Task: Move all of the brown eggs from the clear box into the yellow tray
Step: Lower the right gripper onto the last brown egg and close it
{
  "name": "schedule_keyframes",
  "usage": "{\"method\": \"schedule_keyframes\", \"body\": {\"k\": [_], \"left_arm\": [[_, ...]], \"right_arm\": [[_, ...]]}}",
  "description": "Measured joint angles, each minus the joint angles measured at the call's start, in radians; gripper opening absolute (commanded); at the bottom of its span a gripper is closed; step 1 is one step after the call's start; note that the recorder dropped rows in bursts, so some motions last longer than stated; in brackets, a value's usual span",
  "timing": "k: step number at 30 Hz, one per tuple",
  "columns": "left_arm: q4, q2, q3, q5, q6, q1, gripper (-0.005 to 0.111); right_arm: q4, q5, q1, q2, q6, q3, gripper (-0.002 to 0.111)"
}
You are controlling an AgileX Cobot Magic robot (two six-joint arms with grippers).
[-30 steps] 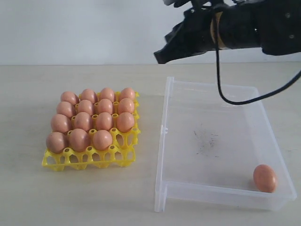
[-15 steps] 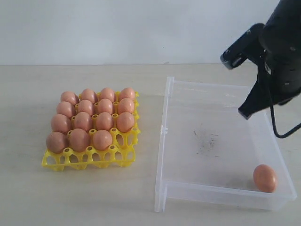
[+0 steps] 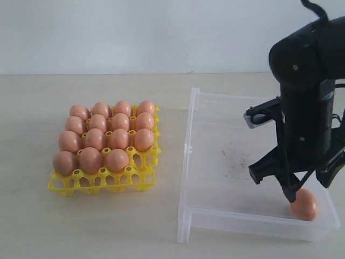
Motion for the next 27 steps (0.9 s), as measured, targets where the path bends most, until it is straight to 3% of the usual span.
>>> {"method": "schedule_keyframes", "body": {"k": [21,24,27], "left_arm": [[0.000,0.000,0.000,0.000,0.000,0.000,0.004],[0.000,0.000,0.000,0.000,0.000,0.000,0.004],[0.000,0.000,0.000,0.000,0.000,0.000,0.004]], "right_arm": [[-0.014,-0.101,0.000,0.197,0.034,0.002,0.054],[-0.014,-0.103,0.000,0.197,0.034,0.002,0.040],[-0.014,-0.101,0.000,0.197,0.024,0.002,0.003]]}}
